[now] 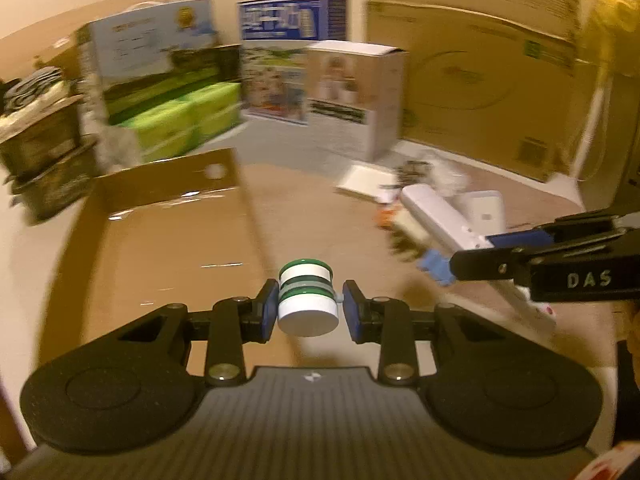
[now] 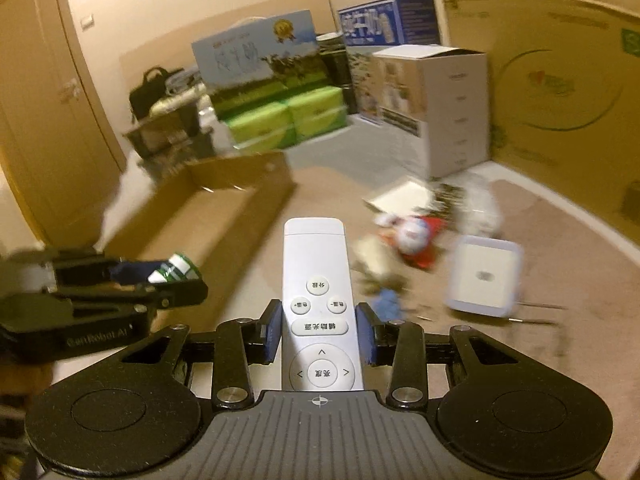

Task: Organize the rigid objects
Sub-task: 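Carry the jar into the cardboard box and open the left tool while the right releases the remote there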

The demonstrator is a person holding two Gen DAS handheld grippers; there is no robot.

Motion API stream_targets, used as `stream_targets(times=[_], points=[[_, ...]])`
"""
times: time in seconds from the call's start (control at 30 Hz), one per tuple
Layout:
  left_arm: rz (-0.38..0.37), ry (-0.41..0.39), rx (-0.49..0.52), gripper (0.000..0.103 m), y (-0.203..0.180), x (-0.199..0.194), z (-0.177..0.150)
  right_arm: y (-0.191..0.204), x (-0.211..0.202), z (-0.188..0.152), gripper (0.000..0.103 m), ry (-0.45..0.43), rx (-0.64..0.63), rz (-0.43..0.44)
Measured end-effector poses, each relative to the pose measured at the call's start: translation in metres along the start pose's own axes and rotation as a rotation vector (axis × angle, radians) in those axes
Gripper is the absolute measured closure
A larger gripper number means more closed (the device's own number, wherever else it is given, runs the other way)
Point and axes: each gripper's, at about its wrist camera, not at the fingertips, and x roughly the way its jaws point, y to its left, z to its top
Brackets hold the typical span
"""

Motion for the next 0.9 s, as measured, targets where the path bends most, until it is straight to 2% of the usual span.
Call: stream_targets(times=[0.2, 0.4, 0.57, 0.9], points=[[0.081, 0.022, -0.009, 0.072, 0.061, -0.01, 0.002, 0.063, 0.028, 0.023, 0.064, -0.014, 0.009, 0.006], [0.112, 0.054, -0.024, 0.072, 0.109, -0.007, -0.002, 0.107, 0.062, 0.031, 0.064, -0.016, 0.045, 0.0], [0.112, 0.082, -0.023, 0.072, 0.132, 0.003, -0.006, 0.123, 0.087, 0.037, 0.064, -0.017, 0.118, -0.036], [0.091, 0.095, -0.031, 0.072, 0.144, 0.023, -0.011, 0.127, 0.115, 0.036, 0.064, -0.014, 0.197, -0.084]])
